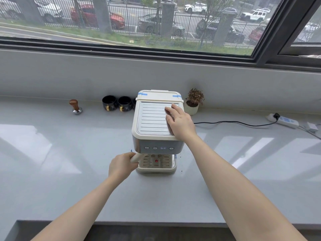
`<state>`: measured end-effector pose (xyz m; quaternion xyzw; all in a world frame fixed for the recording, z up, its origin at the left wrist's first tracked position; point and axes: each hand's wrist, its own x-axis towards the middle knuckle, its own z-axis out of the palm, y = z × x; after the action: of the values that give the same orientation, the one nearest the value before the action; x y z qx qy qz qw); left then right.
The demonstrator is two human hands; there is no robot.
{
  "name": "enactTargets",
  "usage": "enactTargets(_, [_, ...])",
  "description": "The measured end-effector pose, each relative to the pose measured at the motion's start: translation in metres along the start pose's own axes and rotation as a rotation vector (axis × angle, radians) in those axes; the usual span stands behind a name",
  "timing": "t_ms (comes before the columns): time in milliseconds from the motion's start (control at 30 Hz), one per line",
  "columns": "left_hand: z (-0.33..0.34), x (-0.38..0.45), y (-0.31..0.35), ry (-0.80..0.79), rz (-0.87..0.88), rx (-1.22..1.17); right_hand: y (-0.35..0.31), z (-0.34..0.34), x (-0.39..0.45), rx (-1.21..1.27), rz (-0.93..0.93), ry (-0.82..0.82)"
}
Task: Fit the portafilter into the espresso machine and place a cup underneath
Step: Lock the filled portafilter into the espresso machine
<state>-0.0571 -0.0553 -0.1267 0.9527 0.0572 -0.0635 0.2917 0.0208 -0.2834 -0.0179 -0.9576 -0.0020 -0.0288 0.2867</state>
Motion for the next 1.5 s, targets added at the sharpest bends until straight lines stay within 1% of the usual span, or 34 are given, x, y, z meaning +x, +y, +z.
enactTargets(267, [-0.025,0.023,-0.003,-0.064,0.073,0.094,-0.001,-0.002,-0.002,0.012,0.007,-0.001])
enactTargets(367, [-0.025,0.021,-0.001,-0.061,0.058,0.083,-0.001,-0.002,-0.001,0.009,0.011,-0.004])
enactTargets(467, [-0.013,0.009,0.0,-0.051,0.008,-0.004,-0.002,-0.002,-0.001,0.012,0.007,-0.002])
enactTargets(600, [-0.005,0.0,0.002,-0.005,-0.015,-0.033,-0.001,-0.002,-0.002,0.018,0.009,0.0])
enactTargets(833, [-0.025,0.018,-0.001,-0.071,0.009,0.011,0.0,-0.001,-0.001,0.003,0.002,0.0])
enactTargets(900, [-0.019,0.014,-0.002,-0.079,-0.015,-0.044,0.0,-0.001,-0.002,0.01,-0.002,0.0])
enactTargets(1033, [-0.002,-0.003,0.002,-0.026,-0.072,-0.112,-0.001,-0.001,-0.001,0.012,0.0,0.006])
enactTargets(1167, [0.025,-0.027,0.019,0.051,-0.175,-0.219,0.001,0.0,-0.001,0.014,0.001,0.005])
enactTargets(1267, [0.042,-0.046,0.035,0.05,-0.205,-0.275,0.001,0.0,0.0,0.01,0.004,0.006])
enactTargets(1333, [0.042,-0.048,0.039,-0.004,-0.234,-0.322,0.002,0.0,0.0,0.005,0.0,0.006])
enactTargets(1367, [0.039,-0.045,0.038,-0.067,-0.247,-0.384,0.002,0.0,0.0,0.004,-0.001,0.005])
enactTargets(1500, [0.02,-0.027,0.027,-0.464,-0.273,-0.688,0.001,0.0,0.0,0.001,-0.001,0.002])
